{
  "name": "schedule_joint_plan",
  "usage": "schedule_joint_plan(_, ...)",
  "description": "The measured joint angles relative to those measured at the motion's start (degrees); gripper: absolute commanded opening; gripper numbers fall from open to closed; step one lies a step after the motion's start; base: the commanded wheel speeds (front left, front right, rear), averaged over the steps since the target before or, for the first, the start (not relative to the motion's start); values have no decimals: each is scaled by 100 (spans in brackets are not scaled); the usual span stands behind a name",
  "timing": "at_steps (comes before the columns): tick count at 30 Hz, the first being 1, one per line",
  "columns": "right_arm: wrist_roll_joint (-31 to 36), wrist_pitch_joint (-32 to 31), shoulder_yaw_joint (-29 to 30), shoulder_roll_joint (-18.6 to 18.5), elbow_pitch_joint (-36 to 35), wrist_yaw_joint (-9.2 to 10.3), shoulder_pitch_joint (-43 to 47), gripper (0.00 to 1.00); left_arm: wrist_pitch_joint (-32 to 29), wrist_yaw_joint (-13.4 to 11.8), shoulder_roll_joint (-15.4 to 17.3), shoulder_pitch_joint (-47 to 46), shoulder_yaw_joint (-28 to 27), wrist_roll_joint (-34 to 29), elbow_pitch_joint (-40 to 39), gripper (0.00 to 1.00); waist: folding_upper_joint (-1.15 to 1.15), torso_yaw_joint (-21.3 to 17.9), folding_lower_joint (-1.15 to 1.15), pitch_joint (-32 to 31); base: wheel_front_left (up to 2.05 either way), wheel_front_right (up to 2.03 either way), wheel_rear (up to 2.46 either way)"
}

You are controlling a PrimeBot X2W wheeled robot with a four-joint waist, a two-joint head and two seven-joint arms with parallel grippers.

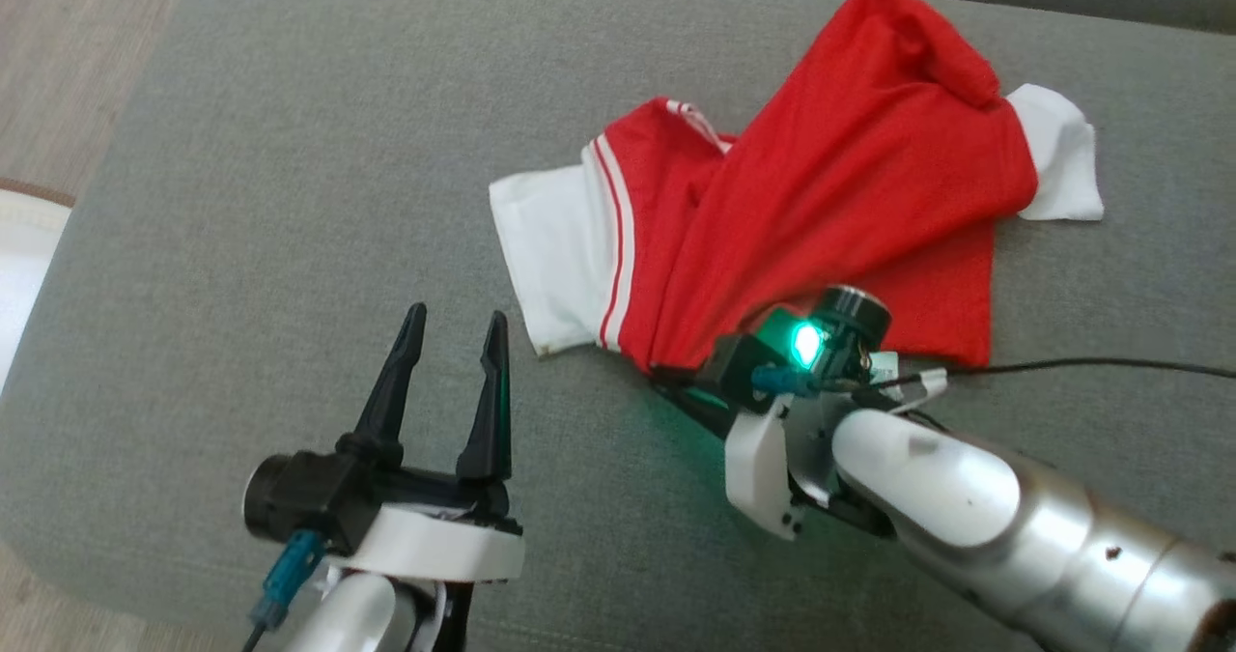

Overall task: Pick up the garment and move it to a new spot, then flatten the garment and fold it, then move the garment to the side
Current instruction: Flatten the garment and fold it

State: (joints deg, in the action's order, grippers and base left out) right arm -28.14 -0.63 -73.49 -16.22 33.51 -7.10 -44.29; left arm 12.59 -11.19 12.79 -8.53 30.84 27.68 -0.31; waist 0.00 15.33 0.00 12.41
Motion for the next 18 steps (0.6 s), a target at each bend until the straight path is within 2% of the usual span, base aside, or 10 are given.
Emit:
schedule_joint_plan(7, -11, -188, 11, -163, -346, 0, 358, 0, -68, -26, 68, 96, 1, 0, -21, 100, 0, -128, 0, -99, 0, 0, 0)
schedule_joint_plan(8, -10, -149, 49, -165, -361, 0, 400, 12, -71, -41, 79, 96, 1, 0, -22, 100, 0, -144, 0, -111, 0, 0, 0)
schedule_joint_plan(9, -2, -97, 113, -165, -368, 0, 430, 49, -77, -41, 90, 96, 1, 1, -22, 100, 0, -158, 0, -124, 0, 0, 0)
schedule_joint_plan(10, 23, -1, 229, -163, -377, 0, 463, 100, -79, -41, 98, 96, 1, 2, -22, 100, 0, -174, 0, -139, 0, 0, 0)
schedule_joint_plan(18, 433, 716, 1791, 51, -358, 0, 912, 100, -100, -31, 111, 96, -63, 102, 172, 100, 0, -330, 0, -304, 0, 0, 0)
